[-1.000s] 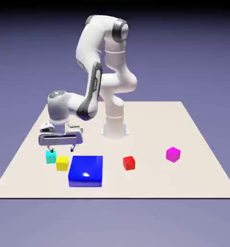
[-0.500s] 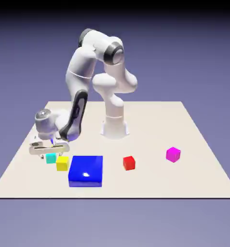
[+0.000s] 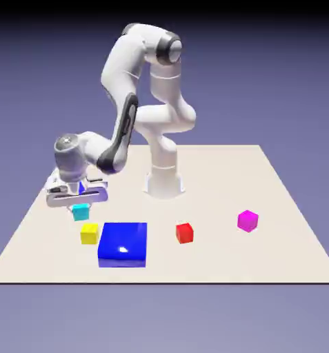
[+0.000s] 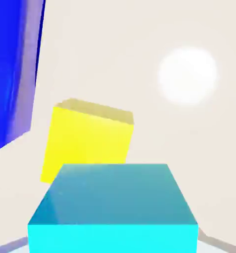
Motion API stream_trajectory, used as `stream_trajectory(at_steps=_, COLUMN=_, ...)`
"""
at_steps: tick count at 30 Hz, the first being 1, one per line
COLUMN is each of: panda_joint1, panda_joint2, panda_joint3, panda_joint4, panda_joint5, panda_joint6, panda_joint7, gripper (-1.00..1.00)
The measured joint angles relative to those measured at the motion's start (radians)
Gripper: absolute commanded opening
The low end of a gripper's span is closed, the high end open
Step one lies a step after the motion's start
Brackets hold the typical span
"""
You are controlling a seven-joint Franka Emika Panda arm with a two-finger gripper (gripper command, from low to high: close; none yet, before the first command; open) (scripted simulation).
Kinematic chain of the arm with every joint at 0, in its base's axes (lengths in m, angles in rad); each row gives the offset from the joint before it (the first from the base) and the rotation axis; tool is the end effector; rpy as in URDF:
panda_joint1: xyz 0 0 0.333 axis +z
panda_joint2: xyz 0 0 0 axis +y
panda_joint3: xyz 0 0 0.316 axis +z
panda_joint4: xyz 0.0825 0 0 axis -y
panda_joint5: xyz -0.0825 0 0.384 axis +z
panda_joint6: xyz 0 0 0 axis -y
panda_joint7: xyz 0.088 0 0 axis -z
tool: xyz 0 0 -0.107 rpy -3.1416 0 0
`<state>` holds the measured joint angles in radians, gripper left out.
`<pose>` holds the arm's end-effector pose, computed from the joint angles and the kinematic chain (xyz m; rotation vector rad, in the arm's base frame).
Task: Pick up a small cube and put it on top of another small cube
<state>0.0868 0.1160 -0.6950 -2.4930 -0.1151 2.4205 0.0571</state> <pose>0.3689 -0.2642 0.2392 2.9094 -0.8607 -0.3007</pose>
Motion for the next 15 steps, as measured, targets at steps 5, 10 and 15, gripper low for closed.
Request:
stream_trajectory(at_steps=5, panda_joint1=-0.061, panda_joint2=0.082, panda_joint3=0.081, panda_joint4=-0.014, panda_joint5=0.044, panda_joint6=0.094, panda_joint7=-0.016, gripper=-1.00)
stream_trajectory(at_steps=10, panda_joint1=-0.102, panda_joint2=0.165, panda_joint3=0.124, panda_joint4=-0.025, panda_joint5=0.104, panda_joint6=0.181, panda_joint7=-0.057, gripper=1.00)
stream_trajectory(at_steps=15, panda_joint1=-0.013, panda_joint2=-0.016, panda_joint3=0.030, panda_joint4=0.000, panda_joint5=-0.030, panda_joint6=-0.006, panda_joint7=0.035, gripper=1.00)
